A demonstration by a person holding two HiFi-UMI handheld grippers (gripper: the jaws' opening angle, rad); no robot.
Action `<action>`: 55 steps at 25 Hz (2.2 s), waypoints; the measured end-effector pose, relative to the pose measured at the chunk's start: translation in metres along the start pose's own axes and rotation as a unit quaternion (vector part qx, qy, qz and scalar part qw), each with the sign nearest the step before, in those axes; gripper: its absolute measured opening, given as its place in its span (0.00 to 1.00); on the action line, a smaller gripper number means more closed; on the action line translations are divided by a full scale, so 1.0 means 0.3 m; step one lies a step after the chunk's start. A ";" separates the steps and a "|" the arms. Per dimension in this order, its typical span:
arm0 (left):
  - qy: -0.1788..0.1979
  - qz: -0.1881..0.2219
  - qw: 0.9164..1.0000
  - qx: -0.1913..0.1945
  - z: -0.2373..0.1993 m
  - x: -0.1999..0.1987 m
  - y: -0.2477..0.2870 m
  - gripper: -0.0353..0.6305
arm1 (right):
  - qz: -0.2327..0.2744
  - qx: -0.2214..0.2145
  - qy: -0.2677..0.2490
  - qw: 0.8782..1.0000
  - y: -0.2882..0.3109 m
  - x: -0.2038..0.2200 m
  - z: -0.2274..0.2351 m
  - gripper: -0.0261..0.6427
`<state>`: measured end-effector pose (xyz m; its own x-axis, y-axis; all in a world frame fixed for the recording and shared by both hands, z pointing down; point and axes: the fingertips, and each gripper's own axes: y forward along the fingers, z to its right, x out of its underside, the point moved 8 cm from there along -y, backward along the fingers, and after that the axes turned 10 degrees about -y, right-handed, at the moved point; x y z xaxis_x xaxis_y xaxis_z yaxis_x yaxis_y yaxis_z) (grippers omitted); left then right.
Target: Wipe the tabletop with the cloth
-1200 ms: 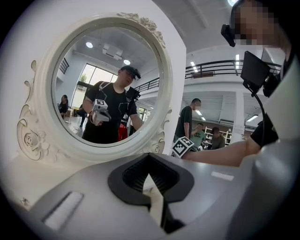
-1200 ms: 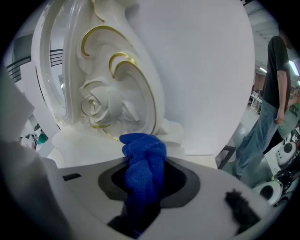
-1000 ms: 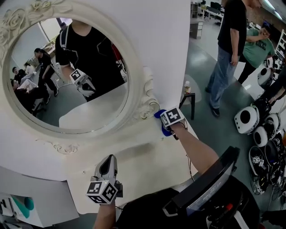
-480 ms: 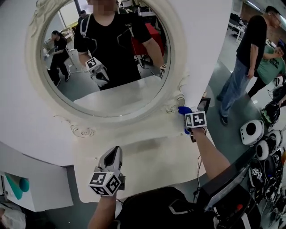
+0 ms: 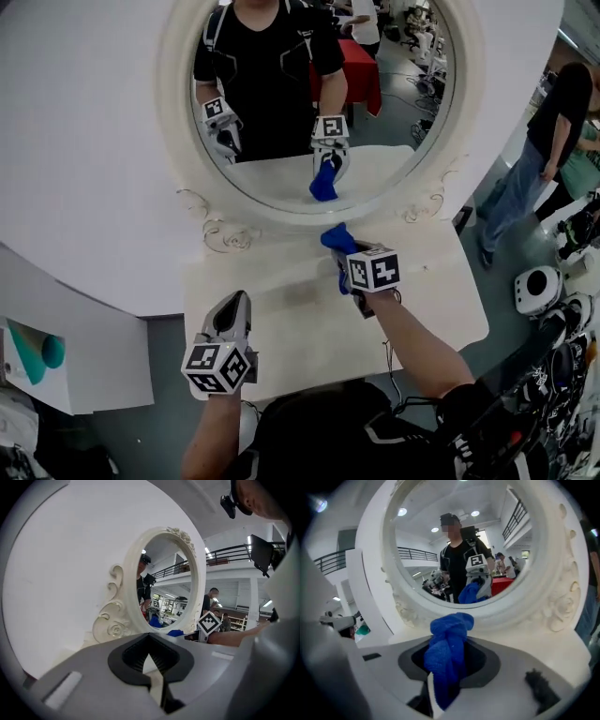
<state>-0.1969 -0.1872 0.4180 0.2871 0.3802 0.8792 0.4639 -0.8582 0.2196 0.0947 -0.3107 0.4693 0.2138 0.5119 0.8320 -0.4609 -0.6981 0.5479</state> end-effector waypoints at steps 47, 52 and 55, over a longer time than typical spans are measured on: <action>0.002 -0.050 0.998 0.026 -0.042 0.035 -0.022 0.06 | -0.105 -0.062 -0.041 0.992 0.318 0.096 -0.364 0.23; 0.007 -0.056 0.998 0.042 0.064 0.053 0.072 0.06 | -0.100 -0.043 -0.022 0.994 0.259 0.118 -0.204 0.23; 0.005 -0.058 0.997 0.046 0.118 0.066 0.114 0.06 | -0.099 -0.037 -0.013 0.994 0.226 0.131 -0.125 0.23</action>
<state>-0.1457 -0.1968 0.4280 0.2186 0.4702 0.8551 0.5691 -0.7732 0.2797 0.0397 -0.3191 0.5358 0.3274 0.6217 0.7115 -0.4699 -0.5462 0.6935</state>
